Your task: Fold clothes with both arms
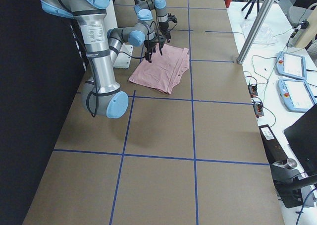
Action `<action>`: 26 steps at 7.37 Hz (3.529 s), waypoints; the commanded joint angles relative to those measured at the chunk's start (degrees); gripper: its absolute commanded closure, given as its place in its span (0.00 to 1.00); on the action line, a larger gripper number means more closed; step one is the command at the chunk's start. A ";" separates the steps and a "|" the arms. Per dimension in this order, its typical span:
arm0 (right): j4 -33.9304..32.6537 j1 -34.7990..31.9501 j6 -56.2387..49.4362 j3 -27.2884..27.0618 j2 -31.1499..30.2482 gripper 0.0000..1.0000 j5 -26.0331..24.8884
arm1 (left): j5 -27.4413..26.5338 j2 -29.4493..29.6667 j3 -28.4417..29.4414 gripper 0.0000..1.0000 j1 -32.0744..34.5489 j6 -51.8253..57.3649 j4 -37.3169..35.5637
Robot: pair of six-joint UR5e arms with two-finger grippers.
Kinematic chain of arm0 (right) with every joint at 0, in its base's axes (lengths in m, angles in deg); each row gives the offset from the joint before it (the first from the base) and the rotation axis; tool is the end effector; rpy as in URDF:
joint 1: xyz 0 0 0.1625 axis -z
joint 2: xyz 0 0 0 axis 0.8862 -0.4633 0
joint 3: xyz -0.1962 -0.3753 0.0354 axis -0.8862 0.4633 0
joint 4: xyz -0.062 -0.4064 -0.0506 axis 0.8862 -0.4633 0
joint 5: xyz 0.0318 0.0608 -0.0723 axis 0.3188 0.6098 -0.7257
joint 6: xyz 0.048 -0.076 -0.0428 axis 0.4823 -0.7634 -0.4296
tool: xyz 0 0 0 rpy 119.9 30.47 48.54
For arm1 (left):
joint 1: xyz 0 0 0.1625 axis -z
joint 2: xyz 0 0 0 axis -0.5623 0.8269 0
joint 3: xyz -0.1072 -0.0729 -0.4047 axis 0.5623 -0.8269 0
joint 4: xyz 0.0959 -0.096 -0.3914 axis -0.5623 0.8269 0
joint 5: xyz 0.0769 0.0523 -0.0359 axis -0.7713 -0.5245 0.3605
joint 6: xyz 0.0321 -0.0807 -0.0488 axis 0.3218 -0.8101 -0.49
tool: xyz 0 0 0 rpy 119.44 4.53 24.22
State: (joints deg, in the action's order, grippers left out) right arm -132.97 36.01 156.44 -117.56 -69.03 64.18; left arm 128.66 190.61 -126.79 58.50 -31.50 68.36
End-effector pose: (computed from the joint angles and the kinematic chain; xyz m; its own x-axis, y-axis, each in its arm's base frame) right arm -0.3776 -0.3115 0.2340 0.6067 0.2203 0.7638 -0.2391 0.9669 -0.0891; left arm 0.5206 -0.3679 0.2602 0.5391 -0.4746 -0.6958 0.4524 0.8600 -0.2362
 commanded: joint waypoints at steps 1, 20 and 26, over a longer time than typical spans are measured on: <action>0.85 -1.38 -2.25 0.39 0.16 0.00 -1.39 | -2.04 -3.14 -1.10 0.03 -3.27 -4.33 -1.17; 0.76 -1.65 -1.37 0.65 1.66 0.00 -1.66 | -2.93 4.72 12.26 1.00 8.56 5.56 6.34; 0.85 -1.56 -1.20 2.23 1.75 0.00 -1.83 | -5.56 20.99 43.75 1.00 16.50 19.30 34.98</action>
State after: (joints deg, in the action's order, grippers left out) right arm -132.15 34.44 155.21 -115.58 -67.29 62.42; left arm 124.33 207.41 -90.92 74.82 -12.80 96.05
